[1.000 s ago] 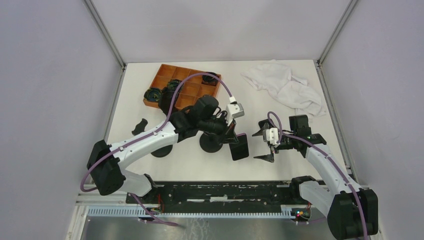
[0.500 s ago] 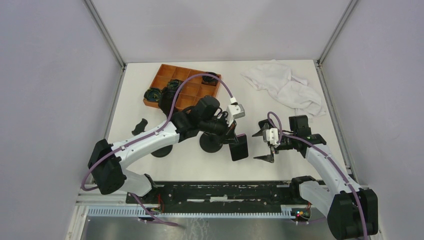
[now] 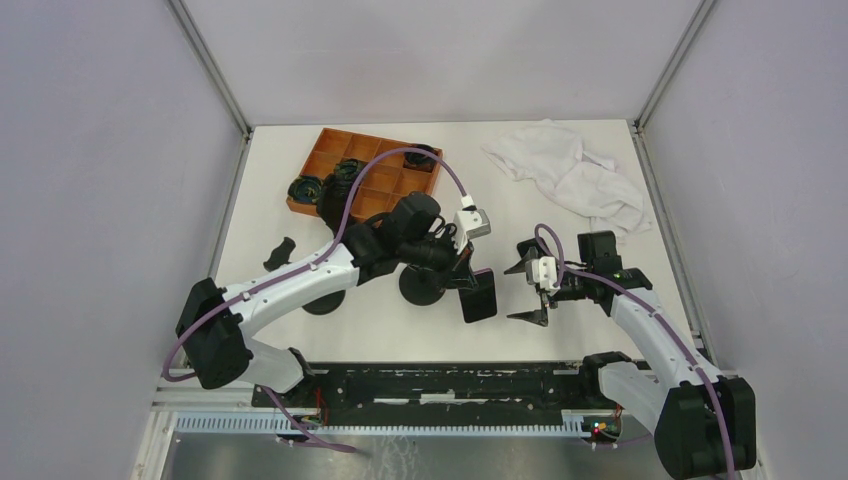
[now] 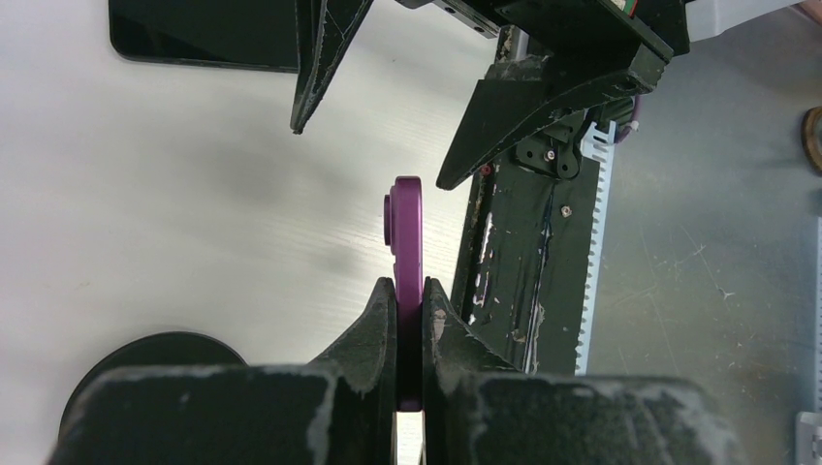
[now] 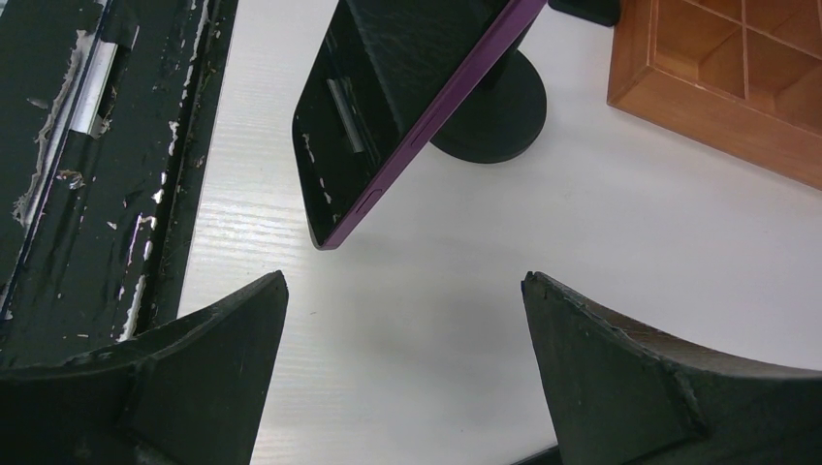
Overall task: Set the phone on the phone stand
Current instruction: Pick up the phone at the center of the board.
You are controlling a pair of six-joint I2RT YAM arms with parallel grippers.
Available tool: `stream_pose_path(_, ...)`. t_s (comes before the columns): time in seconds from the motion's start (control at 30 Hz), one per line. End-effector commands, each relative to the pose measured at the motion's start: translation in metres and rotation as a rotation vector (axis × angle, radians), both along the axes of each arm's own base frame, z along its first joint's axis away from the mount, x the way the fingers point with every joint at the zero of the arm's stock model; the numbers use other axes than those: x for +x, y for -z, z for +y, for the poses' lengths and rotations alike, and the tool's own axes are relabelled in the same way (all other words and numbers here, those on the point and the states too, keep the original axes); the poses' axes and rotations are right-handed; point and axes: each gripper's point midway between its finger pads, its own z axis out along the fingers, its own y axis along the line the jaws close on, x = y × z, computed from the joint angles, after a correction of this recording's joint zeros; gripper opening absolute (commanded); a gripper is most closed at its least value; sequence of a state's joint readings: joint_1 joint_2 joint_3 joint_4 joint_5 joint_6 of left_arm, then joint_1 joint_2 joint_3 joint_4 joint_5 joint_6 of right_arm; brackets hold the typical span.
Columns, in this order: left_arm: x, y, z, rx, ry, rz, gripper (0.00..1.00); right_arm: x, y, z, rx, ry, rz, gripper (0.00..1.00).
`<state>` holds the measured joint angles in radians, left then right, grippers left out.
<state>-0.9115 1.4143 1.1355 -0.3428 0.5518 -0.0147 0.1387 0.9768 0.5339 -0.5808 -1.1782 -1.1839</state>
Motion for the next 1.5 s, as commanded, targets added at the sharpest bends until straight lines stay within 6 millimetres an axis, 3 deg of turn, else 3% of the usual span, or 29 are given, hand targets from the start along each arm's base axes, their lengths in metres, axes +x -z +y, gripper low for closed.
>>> stream_pose_path(0.0,0.002,-0.016,-0.009,-0.055,0.031,-0.047,0.02,-0.002,-0.005,0.004,0.037,-0.022,-0.010,0.98)
stream_pose_path(0.4,0.003,-0.009,-0.011,-0.030,0.035,-0.061,0.02,-0.001,-0.014,0.008,0.055,-0.020,0.015,0.98)
stream_pose_path(0.67,0.008,-0.004,-0.009,-0.007,0.033,-0.095,0.02,-0.007,-0.016,0.026,0.048,-0.065,0.074,0.97)
stream_pose_path(0.9,0.007,0.000,-0.009,0.006,0.052,-0.129,0.02,-0.006,-0.041,0.045,0.112,-0.108,0.162,0.89)
stream_pose_path(1.23,0.004,0.003,-0.009,0.016,0.075,-0.169,0.02,-0.001,-0.045,0.058,0.103,-0.123,0.222,0.60)
stream_pose_path(1.47,0.003,-0.003,-0.010,-0.014,0.074,-0.182,0.02,-0.006,-0.043,0.060,0.115,-0.138,0.237,0.10)
